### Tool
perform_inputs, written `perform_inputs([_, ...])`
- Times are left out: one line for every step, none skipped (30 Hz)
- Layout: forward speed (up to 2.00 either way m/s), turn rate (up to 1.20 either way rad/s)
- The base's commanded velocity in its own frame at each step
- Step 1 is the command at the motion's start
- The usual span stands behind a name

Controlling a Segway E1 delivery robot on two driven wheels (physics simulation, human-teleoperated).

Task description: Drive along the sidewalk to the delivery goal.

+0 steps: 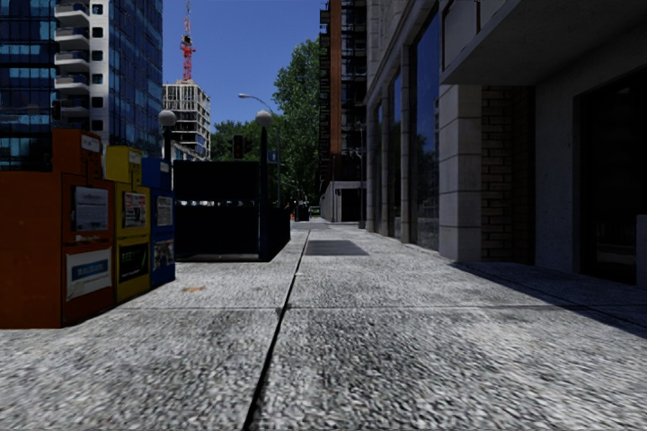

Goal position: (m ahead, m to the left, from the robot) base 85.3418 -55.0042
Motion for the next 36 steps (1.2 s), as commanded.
perform_inputs([2.00,0.00])
perform_inputs([2.00,0.00])
perform_inputs([2.00,0.00])
perform_inputs([2.00,0.00])
perform_inputs([2.00,0.00])
perform_inputs([2.00,0.00])
perform_inputs([2.00,0.00])
perform_inputs([2.00,0.00])
perform_inputs([2.00,0.00])
perform_inputs([2.00,0.00])
perform_inputs([2.00,0.00])
perform_inputs([2.00,0.00])
perform_inputs([2.00,0.00])
perform_inputs([2.00,0.00])
perform_inputs([2.00,0.00])
perform_inputs([2.00,0.00])
perform_inputs([2.00,0.00])
perform_inputs([2.00,0.00])
perform_inputs([2.00,0.00])
perform_inputs([2.00,0.00])
perform_inputs([2.00,0.00])
perform_inputs([2.00,0.00])
perform_inputs([2.00,0.00])
perform_inputs([2.00,0.00])
perform_inputs([2.00,0.00])
perform_inputs([2.00,0.00])
perform_inputs([2.00,0.03])
perform_inputs([2.00,0.04])
perform_inputs([2.00,0.04])
perform_inputs([2.00,0.05])
perform_inputs([2.00,0.05])
perform_inputs([2.00,0.04])
perform_inputs([2.00,0.00])
perform_inputs([2.00,0.00])
perform_inputs([2.00,0.00])
perform_inputs([2.00,0.00])
